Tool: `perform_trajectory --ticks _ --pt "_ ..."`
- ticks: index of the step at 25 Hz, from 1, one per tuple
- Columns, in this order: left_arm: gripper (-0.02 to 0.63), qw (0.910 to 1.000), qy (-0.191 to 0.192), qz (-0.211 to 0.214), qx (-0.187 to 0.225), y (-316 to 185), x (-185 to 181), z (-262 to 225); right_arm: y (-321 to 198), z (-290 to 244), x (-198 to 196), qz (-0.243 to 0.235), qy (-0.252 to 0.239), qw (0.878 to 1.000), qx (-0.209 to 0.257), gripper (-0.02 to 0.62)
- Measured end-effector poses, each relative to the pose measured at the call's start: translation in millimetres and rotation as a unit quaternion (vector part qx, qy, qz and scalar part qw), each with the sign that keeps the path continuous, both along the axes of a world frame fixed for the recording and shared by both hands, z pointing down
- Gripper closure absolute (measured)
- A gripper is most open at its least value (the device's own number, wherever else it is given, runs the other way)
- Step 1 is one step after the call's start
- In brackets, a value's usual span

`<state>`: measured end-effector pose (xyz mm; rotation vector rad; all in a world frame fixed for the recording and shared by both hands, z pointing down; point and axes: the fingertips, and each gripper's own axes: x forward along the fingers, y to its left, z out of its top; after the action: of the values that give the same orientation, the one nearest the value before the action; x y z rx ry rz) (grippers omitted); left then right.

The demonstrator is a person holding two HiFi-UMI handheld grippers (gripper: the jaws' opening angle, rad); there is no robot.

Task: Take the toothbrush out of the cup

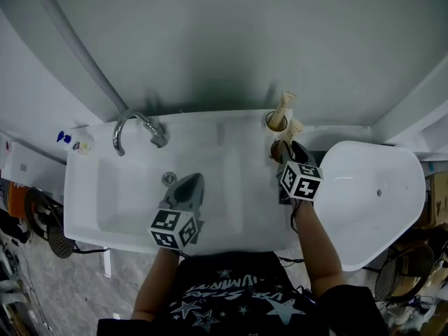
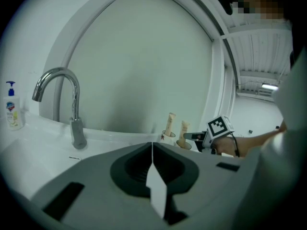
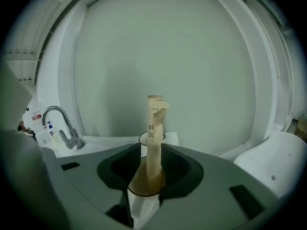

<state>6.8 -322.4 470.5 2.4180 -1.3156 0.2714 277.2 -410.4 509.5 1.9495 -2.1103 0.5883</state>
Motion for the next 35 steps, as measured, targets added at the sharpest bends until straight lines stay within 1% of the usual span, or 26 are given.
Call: perform_trajectory --ticks 4,8,18,24,35 --pt "0.586 1.0 0.006 0.001 -0.006 -3.8 -3.3 4.2 -6.2 5.8 -0.5 0.007 0.004 1.0 -0.007 0.468" --pt "0.586 0.9999 0.009 -0.004 -0.008 -6.1 -9.0 5.9 -7.6 7.5 -0.4 0.011 0.022 1.0 -0.008 0.508" --pt "0.586 0.9998 0.015 -0.006 -0.013 -3.0 -12.6 7.8 -4.8 6.9 -0.9 0.013 0.03 0.999 -0.006 0.56" --pt "0.586 0.9998 0.018 -0.005 -0.009 2.2 -14.2 4.1 -1.9 -7.7 2.7 0.02 0.025 0.999 0.015 0.566" --pt "0.586 0.9994 0.033 -0.001 0.003 8.3 -24.1 -8.6 9.5 -55.5 2.5 0.029 0.03 0.997 0.067 0.568"
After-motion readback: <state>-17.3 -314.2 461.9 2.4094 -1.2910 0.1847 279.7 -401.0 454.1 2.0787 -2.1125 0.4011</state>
